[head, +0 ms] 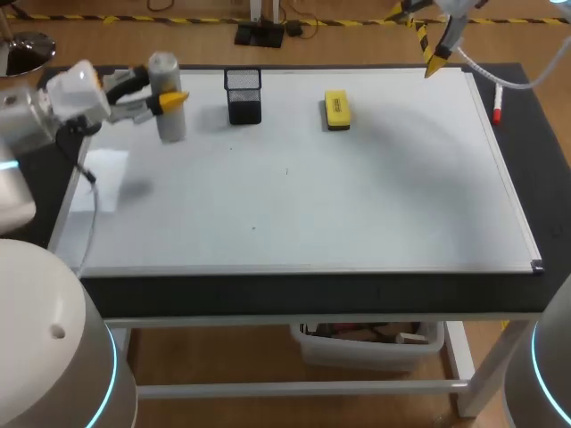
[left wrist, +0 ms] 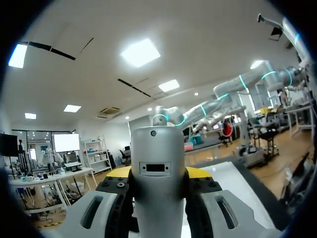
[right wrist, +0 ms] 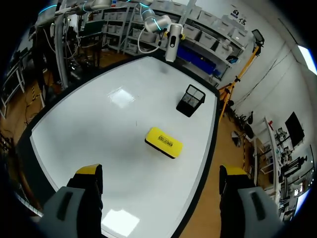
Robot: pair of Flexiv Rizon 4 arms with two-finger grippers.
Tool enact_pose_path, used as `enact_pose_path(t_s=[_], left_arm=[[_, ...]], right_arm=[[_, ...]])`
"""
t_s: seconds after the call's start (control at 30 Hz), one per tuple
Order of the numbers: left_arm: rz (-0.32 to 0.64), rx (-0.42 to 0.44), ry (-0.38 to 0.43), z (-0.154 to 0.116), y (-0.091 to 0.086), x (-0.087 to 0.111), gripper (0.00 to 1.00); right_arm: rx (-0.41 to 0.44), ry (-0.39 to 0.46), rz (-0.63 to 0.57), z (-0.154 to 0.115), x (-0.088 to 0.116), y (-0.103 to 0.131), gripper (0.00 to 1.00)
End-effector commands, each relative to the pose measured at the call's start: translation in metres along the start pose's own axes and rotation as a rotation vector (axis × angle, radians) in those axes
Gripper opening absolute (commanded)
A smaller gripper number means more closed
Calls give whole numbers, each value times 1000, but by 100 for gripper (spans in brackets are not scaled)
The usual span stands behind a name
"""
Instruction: Pick up the inspection probe, press it on each red-marked spot on the whiteboard one by one, put down the probe, pick up the eraser, and wipe off all the red marks.
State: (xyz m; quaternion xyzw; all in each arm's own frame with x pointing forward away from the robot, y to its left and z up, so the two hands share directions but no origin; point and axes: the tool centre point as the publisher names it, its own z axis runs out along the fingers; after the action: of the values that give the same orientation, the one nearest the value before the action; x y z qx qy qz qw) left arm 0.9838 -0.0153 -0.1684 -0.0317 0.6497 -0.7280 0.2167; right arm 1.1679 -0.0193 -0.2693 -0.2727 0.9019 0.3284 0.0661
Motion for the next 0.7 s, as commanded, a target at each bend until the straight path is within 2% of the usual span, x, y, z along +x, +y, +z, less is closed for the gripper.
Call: enact_pose_path(t_s=[0.03, 0.23, 0.4, 0.7], left_arm=[[9, 8, 80, 32, -3, -36, 0], [25, 54, 139, 69, -13, -56, 0], [39, 73, 198, 98, -15, -68, 0], [42, 100, 246, 132, 1, -81, 0]], right_arm=[[4, 3, -2, -1, 0, 0, 100], [4, 3, -2, -1, 0, 0, 100], [4, 3, -2, -1, 0, 0, 100], [4, 3, -2, -1, 0, 0, 100]])
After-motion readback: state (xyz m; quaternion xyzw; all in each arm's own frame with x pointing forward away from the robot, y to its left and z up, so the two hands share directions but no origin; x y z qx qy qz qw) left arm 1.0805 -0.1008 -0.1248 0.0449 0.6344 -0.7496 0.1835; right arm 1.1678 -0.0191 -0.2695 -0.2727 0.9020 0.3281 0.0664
